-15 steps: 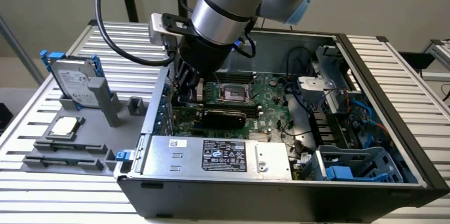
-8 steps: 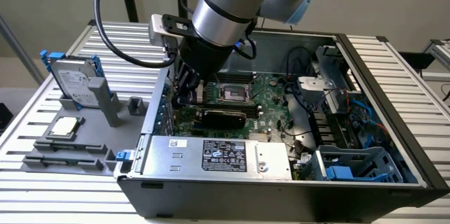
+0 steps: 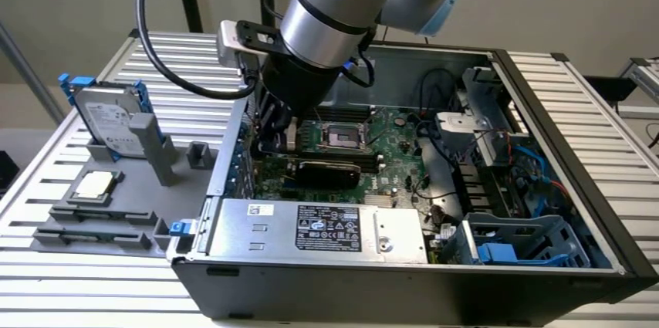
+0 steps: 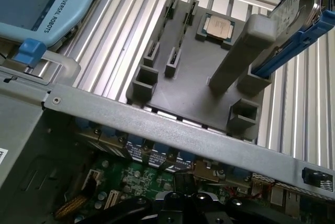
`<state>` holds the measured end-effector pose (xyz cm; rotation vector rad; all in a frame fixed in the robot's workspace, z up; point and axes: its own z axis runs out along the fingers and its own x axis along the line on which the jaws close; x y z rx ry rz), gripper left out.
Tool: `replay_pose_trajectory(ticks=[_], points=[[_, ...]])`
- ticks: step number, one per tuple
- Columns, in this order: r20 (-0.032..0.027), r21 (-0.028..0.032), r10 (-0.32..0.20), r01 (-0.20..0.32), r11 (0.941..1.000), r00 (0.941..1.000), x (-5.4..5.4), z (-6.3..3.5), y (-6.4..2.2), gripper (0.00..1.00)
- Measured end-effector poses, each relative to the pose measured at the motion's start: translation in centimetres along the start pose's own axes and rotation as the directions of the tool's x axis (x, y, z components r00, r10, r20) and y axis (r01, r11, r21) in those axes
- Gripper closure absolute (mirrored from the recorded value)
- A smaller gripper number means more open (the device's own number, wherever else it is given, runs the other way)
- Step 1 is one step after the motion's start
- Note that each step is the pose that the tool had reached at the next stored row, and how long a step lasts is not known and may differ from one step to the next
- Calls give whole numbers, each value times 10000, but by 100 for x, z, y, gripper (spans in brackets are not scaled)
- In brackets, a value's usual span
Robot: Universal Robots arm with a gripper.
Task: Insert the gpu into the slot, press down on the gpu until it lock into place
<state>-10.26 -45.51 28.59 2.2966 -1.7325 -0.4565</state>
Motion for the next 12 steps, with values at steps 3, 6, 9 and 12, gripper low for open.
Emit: replay_pose_trajectory(ticks=[3,6,9,12], points=[[1,-8,1,-1,10000,10000,-6,0,-1,89],[3,-17,1,-1,10000,10000,-20,0,-5,89],[6,-24,0,0,10000,10000,-27,1,-5,89],[6,-38,-4,4,10000,10000,-29,1,-3,89]])
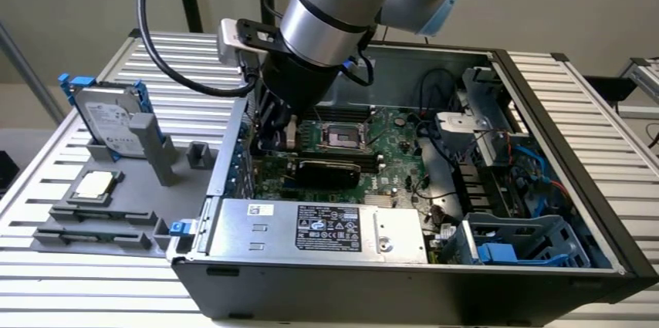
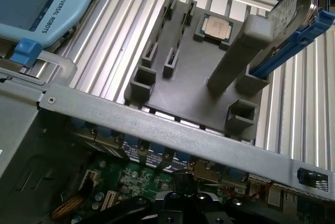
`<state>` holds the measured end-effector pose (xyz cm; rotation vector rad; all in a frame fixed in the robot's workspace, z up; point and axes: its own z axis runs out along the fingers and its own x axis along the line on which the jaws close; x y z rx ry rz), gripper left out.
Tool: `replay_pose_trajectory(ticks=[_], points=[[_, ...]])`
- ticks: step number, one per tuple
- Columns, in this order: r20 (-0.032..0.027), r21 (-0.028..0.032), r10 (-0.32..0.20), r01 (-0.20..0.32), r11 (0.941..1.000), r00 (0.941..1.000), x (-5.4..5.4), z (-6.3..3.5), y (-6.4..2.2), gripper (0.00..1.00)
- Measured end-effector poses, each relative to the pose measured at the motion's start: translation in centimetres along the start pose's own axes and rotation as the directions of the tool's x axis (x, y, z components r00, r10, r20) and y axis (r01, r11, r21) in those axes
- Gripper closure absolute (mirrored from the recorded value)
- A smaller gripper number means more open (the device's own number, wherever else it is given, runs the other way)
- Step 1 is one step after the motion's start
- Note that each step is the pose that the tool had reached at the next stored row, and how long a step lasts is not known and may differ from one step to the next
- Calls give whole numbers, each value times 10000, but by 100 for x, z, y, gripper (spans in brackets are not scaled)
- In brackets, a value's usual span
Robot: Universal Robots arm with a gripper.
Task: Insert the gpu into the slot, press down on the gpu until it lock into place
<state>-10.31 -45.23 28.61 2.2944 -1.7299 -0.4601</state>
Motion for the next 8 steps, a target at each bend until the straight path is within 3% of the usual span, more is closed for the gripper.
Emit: replay_pose_trajectory(ticks=[1,2,8], points=[[-33,-64,-126,125,9999,9999,8,-18,-25,89],[-55,-73,-227,227,9997,9997,15,-41,-51,89],[-45,-71,-247,246,9997,9997,-41,-33,-45,89]])
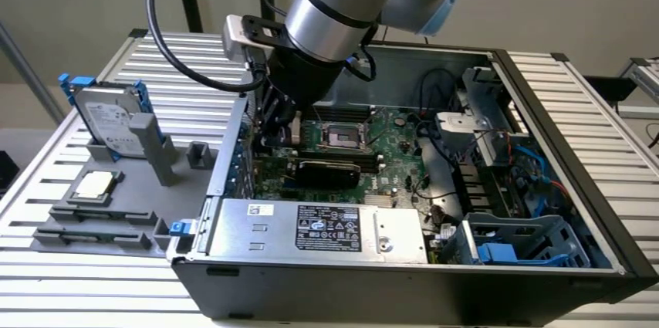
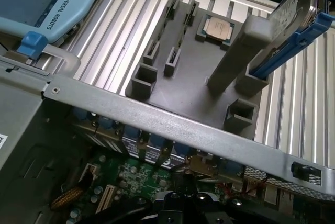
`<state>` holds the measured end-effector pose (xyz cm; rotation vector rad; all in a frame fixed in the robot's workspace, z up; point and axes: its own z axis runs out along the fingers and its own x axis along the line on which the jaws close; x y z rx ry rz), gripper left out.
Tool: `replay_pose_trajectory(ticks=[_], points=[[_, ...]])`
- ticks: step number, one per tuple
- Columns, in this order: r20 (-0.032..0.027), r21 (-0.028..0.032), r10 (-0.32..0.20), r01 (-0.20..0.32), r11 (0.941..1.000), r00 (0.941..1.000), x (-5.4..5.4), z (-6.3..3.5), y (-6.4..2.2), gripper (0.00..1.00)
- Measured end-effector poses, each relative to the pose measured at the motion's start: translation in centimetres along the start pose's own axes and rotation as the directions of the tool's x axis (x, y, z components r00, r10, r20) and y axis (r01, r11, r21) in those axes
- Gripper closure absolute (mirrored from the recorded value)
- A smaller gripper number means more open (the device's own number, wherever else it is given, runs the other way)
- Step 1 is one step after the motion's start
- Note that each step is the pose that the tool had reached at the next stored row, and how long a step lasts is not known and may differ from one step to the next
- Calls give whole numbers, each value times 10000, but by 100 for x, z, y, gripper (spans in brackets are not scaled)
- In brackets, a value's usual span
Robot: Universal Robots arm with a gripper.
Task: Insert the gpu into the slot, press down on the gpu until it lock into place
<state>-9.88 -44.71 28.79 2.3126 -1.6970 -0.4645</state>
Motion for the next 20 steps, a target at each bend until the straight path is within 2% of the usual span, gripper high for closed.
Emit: replay_pose_trajectory(ticks=[12,20], points=[[1,-5,-1,1,10000,10000,-60,15,19,89],[11,-38,-1,1,10000,10000,-77,20,29,89]])
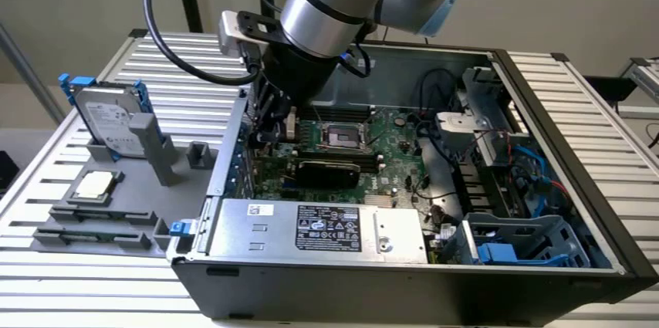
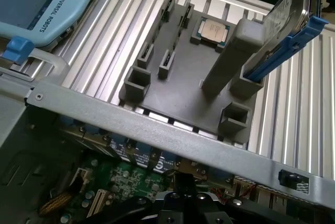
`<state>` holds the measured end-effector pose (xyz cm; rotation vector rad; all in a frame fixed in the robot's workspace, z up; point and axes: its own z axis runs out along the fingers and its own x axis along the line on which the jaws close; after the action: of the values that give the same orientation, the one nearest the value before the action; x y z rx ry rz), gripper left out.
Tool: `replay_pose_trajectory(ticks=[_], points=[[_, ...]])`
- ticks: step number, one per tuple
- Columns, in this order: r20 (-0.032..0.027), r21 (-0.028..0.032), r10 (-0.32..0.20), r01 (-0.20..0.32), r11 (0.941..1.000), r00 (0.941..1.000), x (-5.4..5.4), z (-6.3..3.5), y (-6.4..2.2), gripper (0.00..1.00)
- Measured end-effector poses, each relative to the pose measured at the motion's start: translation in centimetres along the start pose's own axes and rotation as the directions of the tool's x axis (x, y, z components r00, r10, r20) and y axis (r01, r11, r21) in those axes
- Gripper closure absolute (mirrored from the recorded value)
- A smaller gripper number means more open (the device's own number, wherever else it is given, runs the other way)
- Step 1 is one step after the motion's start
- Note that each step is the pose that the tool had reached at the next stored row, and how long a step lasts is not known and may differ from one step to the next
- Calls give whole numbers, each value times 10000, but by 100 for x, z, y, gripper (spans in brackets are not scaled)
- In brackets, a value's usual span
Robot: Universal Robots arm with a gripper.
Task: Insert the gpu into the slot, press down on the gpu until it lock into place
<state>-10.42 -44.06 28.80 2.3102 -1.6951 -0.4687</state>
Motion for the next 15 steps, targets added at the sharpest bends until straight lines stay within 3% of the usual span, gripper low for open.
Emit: replay_pose_trajectory(ticks=[8,15], points=[[-57,-19,25,-25,10000,10000,-1,18,-3,89],[-54,-16,29,-29,10000,10000,6,-5,-28,89]])
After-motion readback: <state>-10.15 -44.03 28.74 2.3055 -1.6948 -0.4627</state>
